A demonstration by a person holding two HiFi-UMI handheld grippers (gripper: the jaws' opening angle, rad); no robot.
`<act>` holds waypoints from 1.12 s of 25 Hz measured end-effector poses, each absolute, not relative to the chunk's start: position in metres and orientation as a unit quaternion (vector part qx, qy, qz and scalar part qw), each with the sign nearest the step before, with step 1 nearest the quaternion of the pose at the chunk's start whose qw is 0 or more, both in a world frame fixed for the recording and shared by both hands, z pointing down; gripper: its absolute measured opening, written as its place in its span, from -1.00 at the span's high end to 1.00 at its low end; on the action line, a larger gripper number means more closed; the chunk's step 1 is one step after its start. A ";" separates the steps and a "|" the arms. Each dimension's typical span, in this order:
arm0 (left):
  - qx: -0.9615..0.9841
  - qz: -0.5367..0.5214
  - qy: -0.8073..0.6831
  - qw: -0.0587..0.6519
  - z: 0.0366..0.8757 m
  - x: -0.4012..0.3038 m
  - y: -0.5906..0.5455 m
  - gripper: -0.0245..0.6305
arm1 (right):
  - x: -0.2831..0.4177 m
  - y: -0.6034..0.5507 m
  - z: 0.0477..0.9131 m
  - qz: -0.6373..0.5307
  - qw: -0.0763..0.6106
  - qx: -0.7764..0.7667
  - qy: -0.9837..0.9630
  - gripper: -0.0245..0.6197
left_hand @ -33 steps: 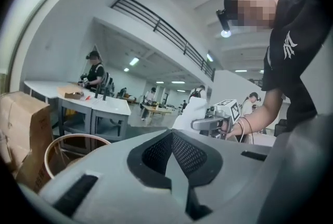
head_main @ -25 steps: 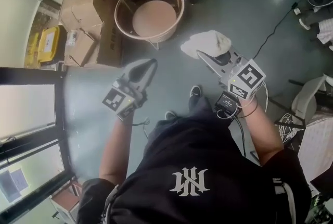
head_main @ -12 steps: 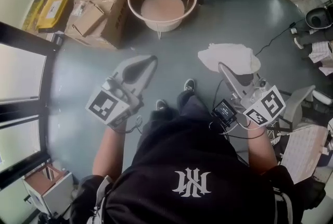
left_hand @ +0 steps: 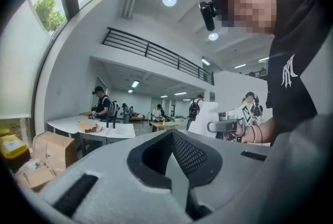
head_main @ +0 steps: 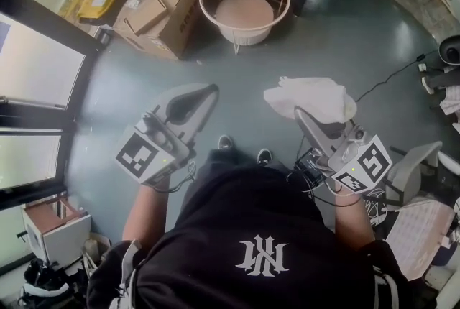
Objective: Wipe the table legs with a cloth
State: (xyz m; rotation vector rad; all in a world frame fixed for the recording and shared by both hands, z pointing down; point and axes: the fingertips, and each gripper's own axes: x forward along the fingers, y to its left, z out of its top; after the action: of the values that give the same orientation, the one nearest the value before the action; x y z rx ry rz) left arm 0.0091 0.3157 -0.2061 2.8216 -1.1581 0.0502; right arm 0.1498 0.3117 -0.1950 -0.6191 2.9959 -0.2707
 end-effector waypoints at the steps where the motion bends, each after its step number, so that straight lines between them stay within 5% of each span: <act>1: 0.922 0.015 -0.384 0.050 -0.208 0.017 0.321 0.91 | 0.152 0.317 -0.196 -0.084 0.035 -0.190 0.977 0.69; 16: 0.934 0.059 -0.341 0.092 -0.182 0.132 0.387 0.91 | 0.216 0.384 -0.169 -0.135 0.030 -0.102 0.985 0.69; 28: 0.951 0.002 -0.302 0.058 -0.189 0.128 0.399 0.91 | 0.209 0.403 -0.177 -0.143 0.020 -0.159 0.977 0.69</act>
State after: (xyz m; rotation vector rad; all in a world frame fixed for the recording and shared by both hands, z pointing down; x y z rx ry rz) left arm 0.1277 0.3994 -0.1888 2.8832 -0.9162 0.0071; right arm 0.2095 0.4032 -0.1772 -0.4918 3.0299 -0.4429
